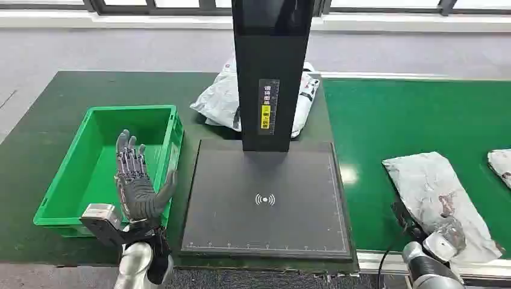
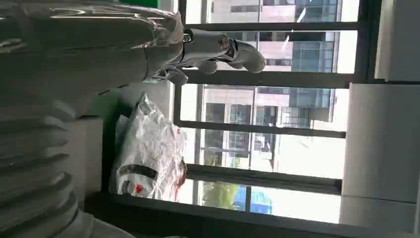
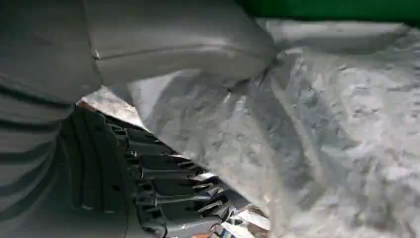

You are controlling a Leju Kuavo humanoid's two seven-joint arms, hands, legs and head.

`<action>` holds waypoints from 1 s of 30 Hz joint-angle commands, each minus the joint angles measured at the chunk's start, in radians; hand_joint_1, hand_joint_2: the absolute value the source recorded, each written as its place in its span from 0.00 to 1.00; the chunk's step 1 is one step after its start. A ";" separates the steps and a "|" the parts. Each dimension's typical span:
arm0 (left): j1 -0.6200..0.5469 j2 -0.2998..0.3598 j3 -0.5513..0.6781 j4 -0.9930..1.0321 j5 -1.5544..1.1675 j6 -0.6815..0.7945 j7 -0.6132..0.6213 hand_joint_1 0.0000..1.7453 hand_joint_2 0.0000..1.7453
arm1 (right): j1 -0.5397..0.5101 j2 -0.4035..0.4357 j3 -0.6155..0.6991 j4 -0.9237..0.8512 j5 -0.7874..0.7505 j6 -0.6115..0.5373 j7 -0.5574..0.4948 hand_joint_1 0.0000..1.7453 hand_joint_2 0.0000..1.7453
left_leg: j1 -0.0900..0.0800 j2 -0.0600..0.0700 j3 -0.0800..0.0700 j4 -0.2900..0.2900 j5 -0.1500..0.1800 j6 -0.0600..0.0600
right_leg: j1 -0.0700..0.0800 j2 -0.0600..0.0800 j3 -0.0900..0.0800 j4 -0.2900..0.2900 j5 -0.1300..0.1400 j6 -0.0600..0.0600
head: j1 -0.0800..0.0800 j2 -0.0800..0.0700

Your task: Moved the parcel from conveyor to table for the left to box.

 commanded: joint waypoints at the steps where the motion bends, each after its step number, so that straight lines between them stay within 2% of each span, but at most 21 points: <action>1: 0.092 -0.073 0.032 0.011 -0.001 -0.003 0.003 0.00 1.00 | -0.029 0.027 0.068 0.032 0.044 -0.007 -0.009 1.00 1.00 | 0.000 0.004 0.002 -0.001 -0.001 0.000 | 0.000 0.004 0.001 -0.001 0.001 0.000 | 0.000 0.000; 11: 0.097 -0.073 0.036 -0.004 -0.005 0.000 0.003 0.00 1.00 | -0.051 0.035 0.108 0.025 0.044 -0.022 -0.005 1.00 1.00 | 0.000 0.007 0.003 -0.003 -0.001 0.000 | 0.001 0.007 0.001 -0.003 0.001 -0.001 | 0.000 0.000; 14: 0.100 -0.073 0.035 -0.013 -0.005 0.010 0.003 0.00 1.00 | -0.054 0.043 0.147 0.005 0.044 -0.080 -0.012 1.00 1.00 | 0.000 0.006 0.002 -0.001 -0.001 0.000 | 0.000 0.006 0.000 -0.002 0.001 -0.001 | 0.000 0.000; 16: 0.111 -0.073 0.040 -0.026 -0.004 0.028 0.003 0.00 1.00 | -0.046 0.093 0.200 -0.077 0.043 -0.244 -0.082 1.00 1.00 | 0.000 0.007 0.001 -0.001 -0.001 0.000 | 0.000 0.006 -0.001 -0.001 0.001 -0.001 | 0.000 0.000; 17: 0.114 -0.073 0.041 -0.029 -0.005 0.029 0.003 0.00 1.00 | -0.046 0.120 0.218 -0.106 0.044 -0.273 -0.097 1.00 1.00 | 0.000 0.010 0.002 -0.002 -0.002 0.000 | 0.001 0.009 -0.001 -0.002 0.002 -0.001 | 0.000 0.000; 18: 0.116 -0.073 0.042 -0.030 -0.009 0.033 0.003 0.00 1.00 | -0.011 0.171 0.239 -0.200 0.044 -0.338 -0.161 1.00 1.00 | 0.000 0.012 0.003 -0.003 -0.002 0.000 | 0.000 0.011 -0.001 -0.002 0.002 -0.001 | 0.000 0.000; 19: 0.122 -0.073 0.041 -0.034 -0.003 0.034 0.003 0.00 1.00 | 0.007 0.193 0.235 -0.245 0.036 -0.349 -0.208 1.00 1.00 | 0.000 0.011 0.001 -0.002 -0.002 -0.001 | 0.001 0.011 -0.002 -0.002 0.002 -0.001 | 0.000 0.000; 20: 0.127 -0.073 0.038 -0.034 -0.003 0.037 0.003 0.00 1.00 | 0.051 0.248 0.260 -0.347 0.026 -0.369 -0.259 1.00 1.00 | 0.000 0.013 0.002 -0.003 -0.002 -0.001 | 0.001 0.013 -0.002 -0.003 0.002 -0.001 | 0.000 0.000; 21: 0.131 -0.073 0.036 -0.034 -0.004 0.041 0.003 0.00 1.00 | 0.120 0.318 0.268 -0.500 0.026 -0.361 -0.347 1.00 1.00 | 0.001 0.010 0.001 -0.002 -0.002 -0.001 | 0.001 0.010 -0.002 -0.001 0.002 -0.001 | 0.000 0.000; 22: 0.131 -0.073 0.036 -0.034 -0.004 0.041 0.003 0.00 1.00 | 0.120 0.318 0.268 -0.500 0.026 -0.361 -0.347 1.00 1.00 | 0.001 0.011 0.003 -0.003 -0.002 -0.002 | 0.002 0.011 -0.001 -0.003 0.001 -0.002 | 0.000 0.000; 23: 0.127 -0.073 0.040 -0.031 -0.014 0.040 0.003 0.00 1.00 | 0.153 0.364 0.294 -0.570 0.044 -0.361 -0.362 1.00 1.00 | 0.002 0.009 0.002 -0.003 -0.001 -0.002 | 0.002 0.009 -0.001 -0.002 0.001 -0.002 | 0.000 0.000; 24: 0.123 -0.073 0.048 -0.028 -0.016 0.036 0.003 0.00 1.00 | 0.186 0.384 0.323 -0.635 0.041 -0.350 -0.397 1.00 1.00 | 0.002 0.011 0.004 -0.004 -0.001 -0.002 | 0.002 0.010 0.000 -0.003 0.001 -0.003 | 0.000 0.000; 26: 0.120 -0.073 0.064 -0.030 -0.014 0.034 0.003 0.00 1.00 | 0.251 0.430 0.379 -0.752 0.034 -0.349 -0.443 1.00 1.00 | 0.003 0.006 0.001 -0.002 -0.001 -0.002 | 0.003 0.006 -0.002 0.000 0.000 -0.002 | 0.000 0.000; 30: 0.123 -0.073 0.075 -0.034 -0.015 0.032 0.003 0.00 1.00 | 0.334 0.455 0.456 -0.892 0.024 -0.334 -0.486 1.00 1.00 | 0.003 0.005 0.003 -0.004 -0.001 -0.002 | 0.003 0.004 -0.001 -0.001 -0.002 -0.004 | 0.000 0.000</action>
